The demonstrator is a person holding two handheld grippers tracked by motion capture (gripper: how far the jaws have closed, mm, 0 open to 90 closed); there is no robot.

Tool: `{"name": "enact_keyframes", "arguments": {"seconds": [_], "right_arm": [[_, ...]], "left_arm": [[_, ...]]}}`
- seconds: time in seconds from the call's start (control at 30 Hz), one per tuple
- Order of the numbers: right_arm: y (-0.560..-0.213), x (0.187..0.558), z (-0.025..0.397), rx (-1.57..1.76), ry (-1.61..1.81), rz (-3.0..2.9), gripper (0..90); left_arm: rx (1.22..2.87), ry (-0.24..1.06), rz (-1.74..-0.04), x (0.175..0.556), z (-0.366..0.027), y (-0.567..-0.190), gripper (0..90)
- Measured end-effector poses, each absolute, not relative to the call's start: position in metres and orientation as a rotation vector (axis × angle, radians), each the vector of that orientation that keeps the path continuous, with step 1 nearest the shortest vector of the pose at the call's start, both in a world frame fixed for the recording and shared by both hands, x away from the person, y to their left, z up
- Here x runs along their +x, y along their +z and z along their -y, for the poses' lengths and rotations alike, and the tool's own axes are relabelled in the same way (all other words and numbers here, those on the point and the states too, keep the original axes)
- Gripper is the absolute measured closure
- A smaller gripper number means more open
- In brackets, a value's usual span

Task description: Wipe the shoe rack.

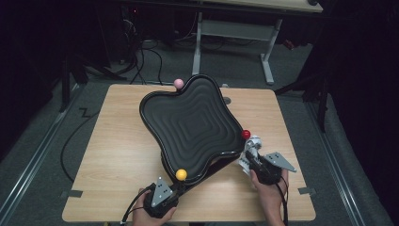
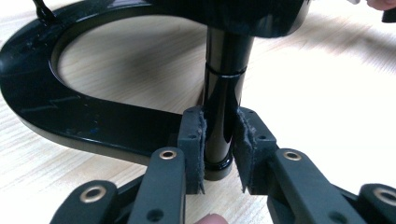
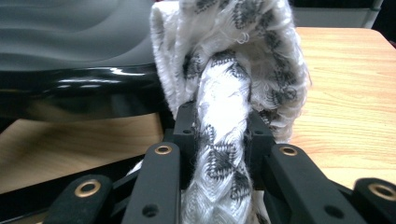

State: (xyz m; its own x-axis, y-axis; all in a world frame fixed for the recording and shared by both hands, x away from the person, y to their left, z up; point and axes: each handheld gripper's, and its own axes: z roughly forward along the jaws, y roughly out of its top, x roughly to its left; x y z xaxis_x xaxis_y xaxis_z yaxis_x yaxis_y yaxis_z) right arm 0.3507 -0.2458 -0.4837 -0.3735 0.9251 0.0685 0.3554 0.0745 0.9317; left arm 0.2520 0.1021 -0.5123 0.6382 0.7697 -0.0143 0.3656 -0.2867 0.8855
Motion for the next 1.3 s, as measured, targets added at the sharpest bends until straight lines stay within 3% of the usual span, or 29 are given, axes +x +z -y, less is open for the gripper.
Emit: {"name": "enact_keyframes", "arguments": {"seconds": [0.67,1.3], "right_arm": [[-0.485,0.309,0.163,1.017,1.404,-1.944,73.4],[-0.472,0.257,0.136,0.874,1.48,-2.066,74.6]], "left_arm": [[1.898,0.532,-0.885,0.256,-0.098,-0.512,74.6],[1.886,0.535,-0.876,0.26,-0.093,-0.514,74.6]]}}
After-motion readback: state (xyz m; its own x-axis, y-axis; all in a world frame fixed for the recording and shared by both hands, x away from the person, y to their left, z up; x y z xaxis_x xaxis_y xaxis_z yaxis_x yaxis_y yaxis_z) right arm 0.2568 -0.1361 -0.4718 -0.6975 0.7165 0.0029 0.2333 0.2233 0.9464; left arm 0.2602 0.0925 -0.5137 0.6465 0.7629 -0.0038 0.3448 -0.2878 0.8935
